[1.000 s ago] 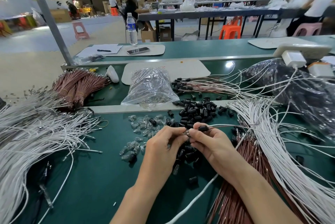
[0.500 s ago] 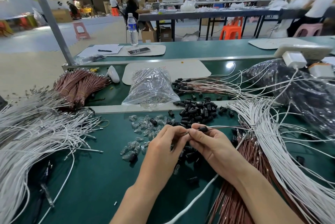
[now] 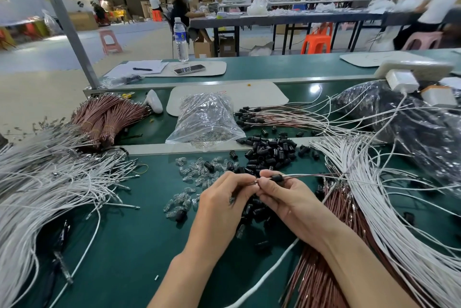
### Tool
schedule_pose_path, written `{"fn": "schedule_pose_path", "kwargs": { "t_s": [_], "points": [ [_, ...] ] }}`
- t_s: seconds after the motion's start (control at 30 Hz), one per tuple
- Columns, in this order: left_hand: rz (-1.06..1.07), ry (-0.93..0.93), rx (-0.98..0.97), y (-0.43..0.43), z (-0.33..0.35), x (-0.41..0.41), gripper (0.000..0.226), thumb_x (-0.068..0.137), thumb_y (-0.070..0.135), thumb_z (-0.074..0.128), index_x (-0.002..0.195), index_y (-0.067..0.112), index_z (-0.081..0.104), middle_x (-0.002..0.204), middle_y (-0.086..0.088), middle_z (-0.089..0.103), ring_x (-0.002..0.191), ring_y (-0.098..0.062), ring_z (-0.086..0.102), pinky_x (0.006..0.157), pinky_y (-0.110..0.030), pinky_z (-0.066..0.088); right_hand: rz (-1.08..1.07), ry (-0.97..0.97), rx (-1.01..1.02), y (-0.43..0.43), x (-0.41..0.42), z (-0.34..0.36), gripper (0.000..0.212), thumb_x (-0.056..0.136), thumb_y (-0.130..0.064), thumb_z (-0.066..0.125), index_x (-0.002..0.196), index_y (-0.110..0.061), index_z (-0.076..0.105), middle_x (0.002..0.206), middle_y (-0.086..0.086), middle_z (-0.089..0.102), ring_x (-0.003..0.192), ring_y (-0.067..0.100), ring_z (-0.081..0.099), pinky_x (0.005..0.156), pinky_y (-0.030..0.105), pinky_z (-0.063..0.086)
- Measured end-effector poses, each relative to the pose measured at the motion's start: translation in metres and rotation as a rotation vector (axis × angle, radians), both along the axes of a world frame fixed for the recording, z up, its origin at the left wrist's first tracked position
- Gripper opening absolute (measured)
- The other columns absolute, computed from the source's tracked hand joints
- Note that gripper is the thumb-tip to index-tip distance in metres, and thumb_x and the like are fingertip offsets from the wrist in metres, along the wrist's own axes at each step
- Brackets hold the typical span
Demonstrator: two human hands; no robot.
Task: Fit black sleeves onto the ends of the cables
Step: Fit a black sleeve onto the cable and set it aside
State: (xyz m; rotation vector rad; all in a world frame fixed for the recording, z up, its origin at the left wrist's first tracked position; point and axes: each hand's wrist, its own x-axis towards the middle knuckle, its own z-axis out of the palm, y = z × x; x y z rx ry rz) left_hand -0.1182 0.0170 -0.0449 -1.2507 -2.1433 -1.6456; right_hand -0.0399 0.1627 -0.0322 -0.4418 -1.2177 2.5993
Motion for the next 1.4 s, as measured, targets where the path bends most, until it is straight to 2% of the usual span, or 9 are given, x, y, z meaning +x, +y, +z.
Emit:
{"fn": "schedule_pose_path", "kwargs": {
  "t_s": [0.27, 0.43, 0.63, 0.73, 0.9, 1.1, 1.17, 1.3, 1.4],
  "points": [
    [0.006, 0.005, 0.008, 0.0015, -0.0034, -0.0006, 0.021, 0.091, 0.016, 0.074, 0.103, 0.033, 0.070, 0.099, 0.022, 0.069, 0.096, -0.002, 0.068, 0.082, -0.013, 0.050, -0.026, -0.006, 0.080, -0.0015, 0.0000, -0.0017, 0.022, 0.070, -0.009, 0.078, 0.092, -0.008, 0.075, 0.080, 0.012, 0.074, 0.066, 0.015, 0.072, 0.062, 0.020, 0.059],
    [0.008, 0.036, -0.007, 0.0017, -0.0043, -0.0018, 0.017, 0.092, 0.018, 0.073, 0.103, 0.031, 0.070, 0.099, 0.023, 0.067, 0.095, -0.001, 0.067, 0.082, -0.013, 0.049, -0.021, 0.008, 0.111, -0.0032, 0.0003, 0.0013, 0.015, 0.069, -0.013, 0.079, 0.081, -0.020, 0.083, 0.080, 0.008, 0.075, 0.068, 0.012, 0.072, 0.064, 0.018, 0.058],
    [0.030, 0.099, -0.029, 0.0027, -0.0020, -0.0002, 0.013, 0.098, 0.026, 0.065, 0.109, 0.033, 0.063, 0.102, 0.022, 0.061, 0.094, 0.000, 0.063, 0.080, -0.008, 0.045, -0.013, 0.050, 0.047, -0.0036, 0.0007, 0.0027, 0.011, 0.076, -0.009, 0.077, 0.085, -0.013, 0.081, 0.094, 0.015, 0.075, 0.081, 0.017, 0.074, 0.067, 0.020, 0.059],
    [0.025, 0.098, -0.080, 0.0029, -0.0037, -0.0001, 0.012, 0.099, 0.027, 0.063, 0.110, 0.032, 0.061, 0.103, 0.022, 0.058, 0.095, 0.002, 0.061, 0.081, -0.005, 0.041, -0.038, 0.032, 0.049, -0.0035, -0.0008, 0.0024, 0.010, 0.074, -0.006, 0.075, 0.082, -0.011, 0.079, 0.090, 0.015, 0.075, 0.078, 0.017, 0.075, 0.066, 0.019, 0.059],
    [0.038, 0.129, -0.123, 0.0012, -0.0037, -0.0010, 0.017, 0.098, 0.029, 0.064, 0.114, 0.033, 0.060, 0.102, 0.022, 0.057, 0.092, 0.000, 0.061, 0.079, -0.009, 0.044, -0.080, 0.002, 0.071, -0.0012, -0.0024, 0.0012, 0.012, 0.069, -0.007, 0.078, 0.080, -0.013, 0.080, 0.082, 0.013, 0.074, 0.068, 0.015, 0.072, 0.064, 0.020, 0.060],
    [0.052, 0.161, -0.136, -0.0010, -0.0024, -0.0011, 0.011, 0.097, 0.031, 0.062, 0.107, 0.027, 0.063, 0.097, 0.020, 0.057, 0.086, -0.001, 0.059, 0.074, -0.015, 0.047, -0.055, -0.011, 0.115, -0.0010, -0.0019, -0.0017, 0.014, 0.068, -0.011, 0.081, 0.080, -0.016, 0.080, 0.079, 0.011, 0.072, 0.067, 0.014, 0.070, 0.065, 0.019, 0.059],
    [0.054, 0.167, -0.147, -0.0002, -0.0023, -0.0006, 0.010, 0.097, 0.032, 0.060, 0.106, 0.028, 0.061, 0.096, 0.019, 0.055, 0.084, -0.002, 0.058, 0.072, -0.016, 0.046, -0.040, -0.003, 0.124, -0.0012, -0.0016, -0.0023, 0.022, 0.067, -0.013, 0.082, 0.089, -0.014, 0.079, 0.080, 0.010, 0.073, 0.068, 0.013, 0.070, 0.065, 0.019, 0.058],
    [0.059, 0.119, -0.135, 0.0021, -0.0013, -0.0007, 0.012, 0.096, 0.040, 0.057, 0.106, 0.033, 0.058, 0.096, 0.021, 0.055, 0.085, 0.000, 0.059, 0.074, -0.010, 0.044, -0.045, 0.037, 0.117, -0.0004, -0.0011, 0.0000, 0.057, 0.070, -0.026, 0.081, 0.121, -0.007, 0.065, 0.096, 0.015, 0.074, 0.076, 0.015, 0.072, 0.067, 0.021, 0.059],
    [0.085, 0.075, -0.097, 0.0023, -0.0018, -0.0018, 0.010, 0.096, 0.034, 0.063, 0.105, 0.035, 0.058, 0.095, 0.018, 0.058, 0.085, -0.003, 0.060, 0.075, -0.010, 0.044, -0.084, 0.030, 0.086, -0.0006, -0.0023, 0.0022, 0.058, 0.080, -0.044, 0.068, 0.124, -0.006, 0.063, 0.101, 0.015, 0.075, 0.078, 0.017, 0.073, 0.067, 0.022, 0.059]
  ]
}}
